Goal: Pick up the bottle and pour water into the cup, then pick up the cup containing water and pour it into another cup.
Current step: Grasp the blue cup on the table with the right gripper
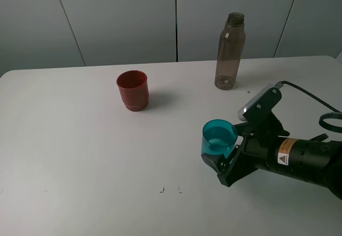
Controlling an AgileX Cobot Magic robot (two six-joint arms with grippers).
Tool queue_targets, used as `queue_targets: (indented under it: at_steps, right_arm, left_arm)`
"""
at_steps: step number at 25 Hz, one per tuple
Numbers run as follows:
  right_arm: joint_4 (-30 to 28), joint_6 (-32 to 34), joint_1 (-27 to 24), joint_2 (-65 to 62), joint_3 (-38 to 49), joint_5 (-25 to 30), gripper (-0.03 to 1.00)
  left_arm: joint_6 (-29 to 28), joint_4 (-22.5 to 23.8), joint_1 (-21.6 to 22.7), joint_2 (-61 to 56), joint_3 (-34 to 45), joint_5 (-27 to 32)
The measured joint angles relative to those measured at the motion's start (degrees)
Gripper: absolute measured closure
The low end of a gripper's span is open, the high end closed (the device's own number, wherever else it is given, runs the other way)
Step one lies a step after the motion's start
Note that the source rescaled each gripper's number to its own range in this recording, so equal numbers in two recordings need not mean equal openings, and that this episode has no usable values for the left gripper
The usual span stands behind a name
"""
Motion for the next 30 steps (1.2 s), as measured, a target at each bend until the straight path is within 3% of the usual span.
queue_targets:
  at_steps: [30]
  right_arm:
    - [-0.46,2.26,0.00,0.00,0.00,-0.23,-0.03]
  left_arm:
    - [0.00,0.00,0.00,0.00,0.00,0.00]
